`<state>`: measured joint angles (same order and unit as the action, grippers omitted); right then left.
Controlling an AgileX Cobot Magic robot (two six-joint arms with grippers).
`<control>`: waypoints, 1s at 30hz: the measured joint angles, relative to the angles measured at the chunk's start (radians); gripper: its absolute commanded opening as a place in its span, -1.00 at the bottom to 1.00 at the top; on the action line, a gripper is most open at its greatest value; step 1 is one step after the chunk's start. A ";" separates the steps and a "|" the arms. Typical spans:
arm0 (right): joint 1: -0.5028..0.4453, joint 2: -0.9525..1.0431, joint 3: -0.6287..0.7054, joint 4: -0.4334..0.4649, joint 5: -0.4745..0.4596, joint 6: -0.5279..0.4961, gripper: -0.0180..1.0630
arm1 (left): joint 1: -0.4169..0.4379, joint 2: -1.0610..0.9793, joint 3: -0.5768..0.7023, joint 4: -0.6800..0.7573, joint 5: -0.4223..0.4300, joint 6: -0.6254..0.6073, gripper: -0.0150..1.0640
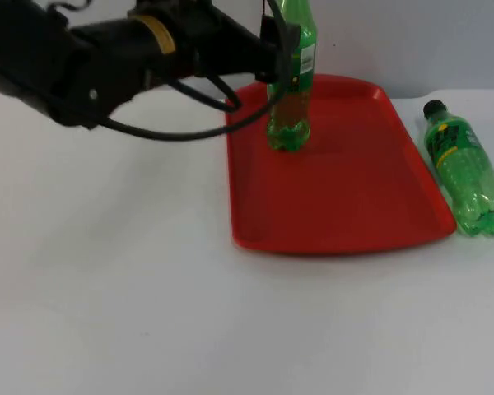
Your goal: Place the bottle upright on the tray.
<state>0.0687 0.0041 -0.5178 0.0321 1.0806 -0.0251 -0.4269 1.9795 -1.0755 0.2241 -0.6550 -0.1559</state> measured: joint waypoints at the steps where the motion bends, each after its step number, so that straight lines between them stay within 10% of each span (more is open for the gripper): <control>1: 0.000 0.000 0.000 0.000 0.000 0.000 0.97 | 0.000 0.000 0.000 0.000 0.000 0.000 0.97; 12: 0.000 0.000 0.000 0.000 0.000 0.000 0.97 | 0.000 -0.239 0.007 0.000 0.365 -0.025 0.97; 30: 0.000 0.000 0.000 0.000 0.000 0.000 0.97 | 0.000 -0.486 0.007 -0.011 0.720 -0.027 0.97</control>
<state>0.0687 0.0041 -0.5178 0.0321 1.0806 -0.0251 -0.4269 1.4935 -1.0682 0.2127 0.0651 -0.1829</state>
